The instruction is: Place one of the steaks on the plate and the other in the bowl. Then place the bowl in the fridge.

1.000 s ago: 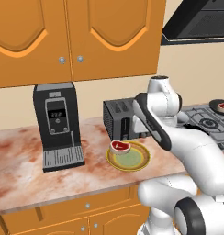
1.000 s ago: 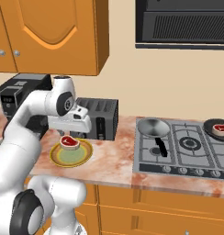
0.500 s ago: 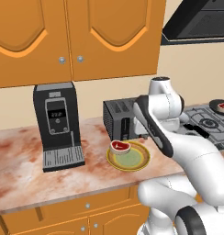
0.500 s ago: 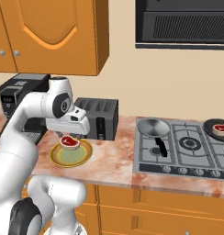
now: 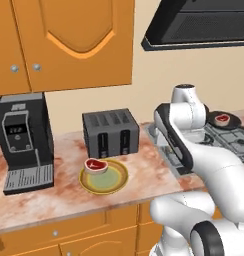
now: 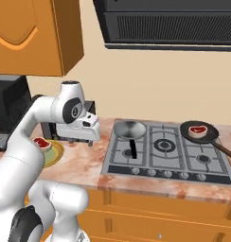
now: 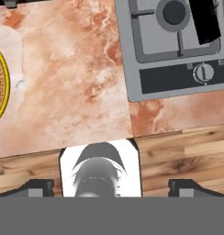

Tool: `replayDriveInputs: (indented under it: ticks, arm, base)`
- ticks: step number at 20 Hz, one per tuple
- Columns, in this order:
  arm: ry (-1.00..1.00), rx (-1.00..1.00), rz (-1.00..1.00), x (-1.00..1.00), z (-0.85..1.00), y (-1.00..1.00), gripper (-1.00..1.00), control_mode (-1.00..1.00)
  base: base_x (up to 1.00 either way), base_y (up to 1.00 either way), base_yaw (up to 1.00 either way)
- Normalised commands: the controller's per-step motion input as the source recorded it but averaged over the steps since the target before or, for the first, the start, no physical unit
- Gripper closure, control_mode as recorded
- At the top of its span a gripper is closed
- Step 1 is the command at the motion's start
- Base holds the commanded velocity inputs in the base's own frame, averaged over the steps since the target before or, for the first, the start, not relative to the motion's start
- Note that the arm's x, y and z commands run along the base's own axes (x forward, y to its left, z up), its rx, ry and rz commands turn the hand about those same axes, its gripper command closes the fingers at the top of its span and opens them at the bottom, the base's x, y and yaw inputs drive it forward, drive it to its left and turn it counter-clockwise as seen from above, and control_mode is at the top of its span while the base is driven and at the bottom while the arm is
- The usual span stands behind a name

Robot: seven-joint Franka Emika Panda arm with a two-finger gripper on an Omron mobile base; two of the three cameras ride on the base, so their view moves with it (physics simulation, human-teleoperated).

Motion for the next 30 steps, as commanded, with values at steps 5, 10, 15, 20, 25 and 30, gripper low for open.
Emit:
replayDriveInputs:
  ticks: [5,10,15,20,25,30]
  arm:
    - [0.0,0.0,0.0,0.0,0.0,0.0,-1.0,1.0]
    - [0.0,0.0,0.0,0.0,0.0,0.0,-1.0,1.0]
    - [0.0,0.0,0.0,0.0,0.0,0.0,-1.0,1.0]
    - [0.0,0.0,0.0,0.0,0.0,0.0,-1.0,1.0]
    - [0.0,0.0,0.0,0.0,0.0,0.0,-1.0,1.0]
    - [0.0,0.0,0.0,0.0,0.0,0.0,-1.0,1.0]
  base:
    - [0.14,-0.96,0.02]
    - [0.18,-0.94,0.0]
    - [0.21,-0.8,0.0]
    - [0.36,-0.41,0.0]
    - [0.47,-0.67,0.06]
    - [0.23,-0.71,0.02]
